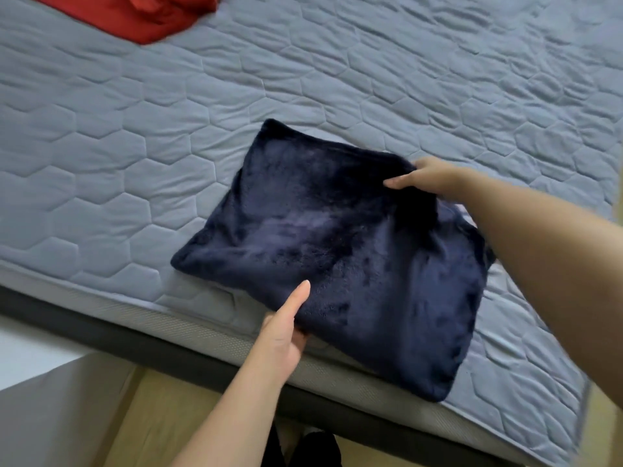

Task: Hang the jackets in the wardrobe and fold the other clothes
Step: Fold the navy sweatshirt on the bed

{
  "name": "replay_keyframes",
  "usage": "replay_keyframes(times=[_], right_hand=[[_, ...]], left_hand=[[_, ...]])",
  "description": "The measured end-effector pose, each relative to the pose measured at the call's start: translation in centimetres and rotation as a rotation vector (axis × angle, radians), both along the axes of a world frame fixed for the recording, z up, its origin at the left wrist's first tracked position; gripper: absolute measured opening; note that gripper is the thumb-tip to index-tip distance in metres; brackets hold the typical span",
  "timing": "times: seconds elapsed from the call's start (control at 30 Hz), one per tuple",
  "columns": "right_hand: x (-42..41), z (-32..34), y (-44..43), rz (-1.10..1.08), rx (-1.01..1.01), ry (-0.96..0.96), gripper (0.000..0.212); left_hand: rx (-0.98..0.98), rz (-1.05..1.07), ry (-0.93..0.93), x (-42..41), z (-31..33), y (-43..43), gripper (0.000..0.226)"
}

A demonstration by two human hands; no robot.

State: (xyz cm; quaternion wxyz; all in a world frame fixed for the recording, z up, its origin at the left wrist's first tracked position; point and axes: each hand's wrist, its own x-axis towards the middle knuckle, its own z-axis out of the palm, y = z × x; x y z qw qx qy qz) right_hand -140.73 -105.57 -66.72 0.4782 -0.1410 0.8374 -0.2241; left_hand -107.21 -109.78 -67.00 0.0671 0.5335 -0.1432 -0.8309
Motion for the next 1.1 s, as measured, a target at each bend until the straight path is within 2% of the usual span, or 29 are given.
replay_keyframes(times=[0.13,0.27,0.33,0.43,0.53,0.6,0.67,0.77,0.9,1.0,1.07,1.1], right_hand=[[-2.7,9.3,1.3,-0.233,-0.204,-0.097,0.034],[-5.3,19.1,3.4,-0.295,-0.379,-0.068,0.019],[-5.4,22.8,4.7,-0.301,-0.419,-0.081,0.015],[-4.1,24.6,6.7,-0.341,-0.431,-0.126,0.032],[-1.2,21.6,9.5,-0.425,-0.393,-0.135,0.039],[2.0,17.3,12.3,-0.439,-0.296,-0.136,0.035],[6.1,11.9,15.5,-0.425,-0.181,-0.161,0.026],[13.4,4.0,20.1,-0.369,-0.03,-0.215,0.024],[18.8,-1.9,22.1,-0.332,0.02,-0.312,0.025],[17.6,-2.6,20.9,-0.413,-0.061,-0.483,0.042],[15.7,-2.4,19.6,-0.538,-0.094,-0.501,0.055],[14.7,-2.3,19.0,-0.638,-0.131,-0.487,0.055]], left_hand=[[-0.197,-0.095,0.028,-5.5,8.1,-7.8,0.059],[-0.504,-0.25,0.094,-12.6,17.4,-14.4,0.05],[-0.652,-0.31,0.095,-15.0,21.3,-16.2,0.06],[-0.771,-0.412,0.079,-16.5,24.5,-17.2,0.094],[-0.772,-0.499,0.064,-15.2,22.5,-16.0,0.089],[-0.722,-0.6,0.009,-12.8,18.3,-14.1,0.085],[-0.68,-0.716,-0.117,-9.4,12.6,-11.6,0.076],[-0.624,-0.873,-0.368,-3.4,4.1,-7.2,0.051],[-0.617,-0.884,-0.472,0.1,-1.8,-4.9,0.04],[-0.595,-0.95,-0.367,-0.7,-2.0,-6.4,0.047],[-0.589,-0.948,-0.245,-2.0,-0.9,-7.7,0.072],[-0.603,-0.927,-0.213,-2.8,-0.5,-8.3,0.084]])
